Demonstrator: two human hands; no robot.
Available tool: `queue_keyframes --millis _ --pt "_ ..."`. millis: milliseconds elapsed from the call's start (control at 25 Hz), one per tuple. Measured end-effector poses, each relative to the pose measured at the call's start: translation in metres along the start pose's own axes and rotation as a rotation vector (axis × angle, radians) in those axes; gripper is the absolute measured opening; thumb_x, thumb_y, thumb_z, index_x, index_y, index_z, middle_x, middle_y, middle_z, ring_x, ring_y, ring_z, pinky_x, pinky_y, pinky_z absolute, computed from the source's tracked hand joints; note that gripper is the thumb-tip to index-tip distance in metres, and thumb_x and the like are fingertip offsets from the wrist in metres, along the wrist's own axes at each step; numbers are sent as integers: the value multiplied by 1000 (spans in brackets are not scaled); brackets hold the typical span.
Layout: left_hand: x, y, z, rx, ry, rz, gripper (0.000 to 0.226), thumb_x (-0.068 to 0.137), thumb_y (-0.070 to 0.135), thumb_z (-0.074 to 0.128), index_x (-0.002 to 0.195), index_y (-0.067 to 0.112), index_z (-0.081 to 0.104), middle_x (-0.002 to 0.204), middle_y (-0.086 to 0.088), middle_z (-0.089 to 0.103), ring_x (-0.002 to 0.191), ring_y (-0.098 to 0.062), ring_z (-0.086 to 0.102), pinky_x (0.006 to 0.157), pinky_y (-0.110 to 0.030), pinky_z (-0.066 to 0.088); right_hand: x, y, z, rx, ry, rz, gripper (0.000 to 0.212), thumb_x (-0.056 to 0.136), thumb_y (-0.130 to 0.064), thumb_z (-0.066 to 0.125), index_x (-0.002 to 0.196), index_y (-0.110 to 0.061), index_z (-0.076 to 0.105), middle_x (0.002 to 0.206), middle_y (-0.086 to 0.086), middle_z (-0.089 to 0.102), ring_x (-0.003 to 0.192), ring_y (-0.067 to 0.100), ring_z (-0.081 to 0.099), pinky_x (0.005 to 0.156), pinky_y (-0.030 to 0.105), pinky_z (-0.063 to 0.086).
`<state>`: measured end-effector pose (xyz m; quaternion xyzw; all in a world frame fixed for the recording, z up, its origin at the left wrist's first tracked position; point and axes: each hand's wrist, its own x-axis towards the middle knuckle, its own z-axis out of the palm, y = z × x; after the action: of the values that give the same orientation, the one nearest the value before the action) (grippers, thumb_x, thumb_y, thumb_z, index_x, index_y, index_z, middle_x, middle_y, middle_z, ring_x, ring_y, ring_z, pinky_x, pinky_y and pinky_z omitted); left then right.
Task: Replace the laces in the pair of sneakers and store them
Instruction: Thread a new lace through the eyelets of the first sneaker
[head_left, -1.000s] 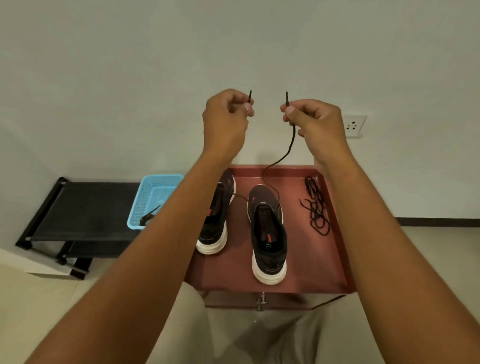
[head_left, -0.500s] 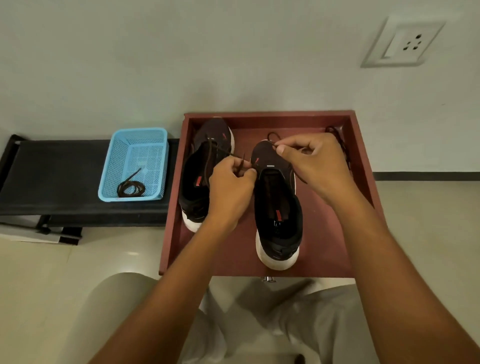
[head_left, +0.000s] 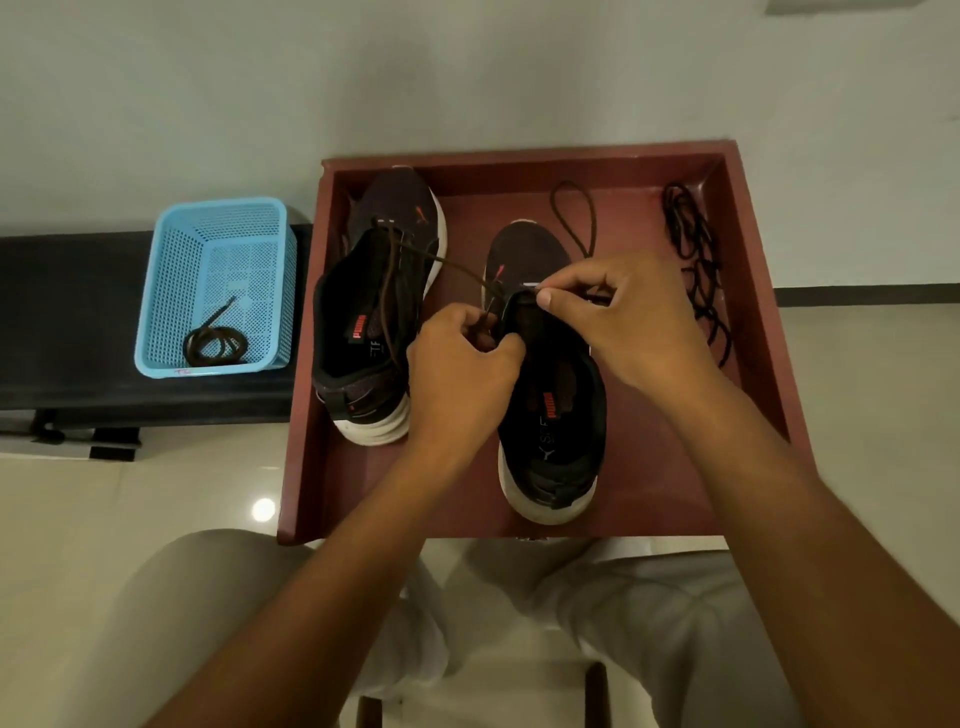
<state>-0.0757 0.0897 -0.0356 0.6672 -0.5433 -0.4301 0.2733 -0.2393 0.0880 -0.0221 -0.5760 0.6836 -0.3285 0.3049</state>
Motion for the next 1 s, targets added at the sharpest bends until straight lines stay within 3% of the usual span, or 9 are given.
queue_keyframes --millis 200,400,520,640,760,1000 --pt "10 -3 2 -54 3 48 7 90 24 71 88 20 77 77 5 75 73 -7 73 70 -38 63 1 5 14 -75 -19 -14 7 93 -27 74 92 -28 81 83 -24 69 86 -6 67 78 11 50" --pt "13 0 7 -297 -31 -112 10 93 12 69 87 8 77 85 -11 77 82 -24 76 81 -48 63 2 12 20 -94 27 24 9 90 -27 72 82 -30 77 79 -20 70 77 -5 65 65 6 44" --pt "13 3 6 -505 -56 -254 12 93 3 68 84 7 74 85 -12 77 83 -25 77 78 -39 65 3 12 21 -78 28 22 11 88 -25 71 78 -28 73 75 -18 69 72 -4 64 62 7 43" --pt "16 0 6 -622 -106 -350 8 94 2 67 98 0 74 93 -15 78 85 -26 78 76 -34 63 4 11 22 -77 11 21 12 88 -25 69 76 -27 70 74 -15 68 71 0 64 61 10 42" --pt "16 -4 6 -671 -160 -371 13 98 3 63 103 -1 74 93 -14 78 86 -25 77 73 -31 62 5 11 22 -104 -14 29 12 88 -25 69 76 -24 71 75 -13 68 70 2 63 61 12 41" --pt "14 -7 6 -730 -165 -419 16 102 6 58 107 0 73 91 -11 78 81 -21 77 68 -30 62 7 12 20 -134 -70 61 9 89 -21 71 80 -20 73 79 -14 66 69 -2 59 57 4 37"
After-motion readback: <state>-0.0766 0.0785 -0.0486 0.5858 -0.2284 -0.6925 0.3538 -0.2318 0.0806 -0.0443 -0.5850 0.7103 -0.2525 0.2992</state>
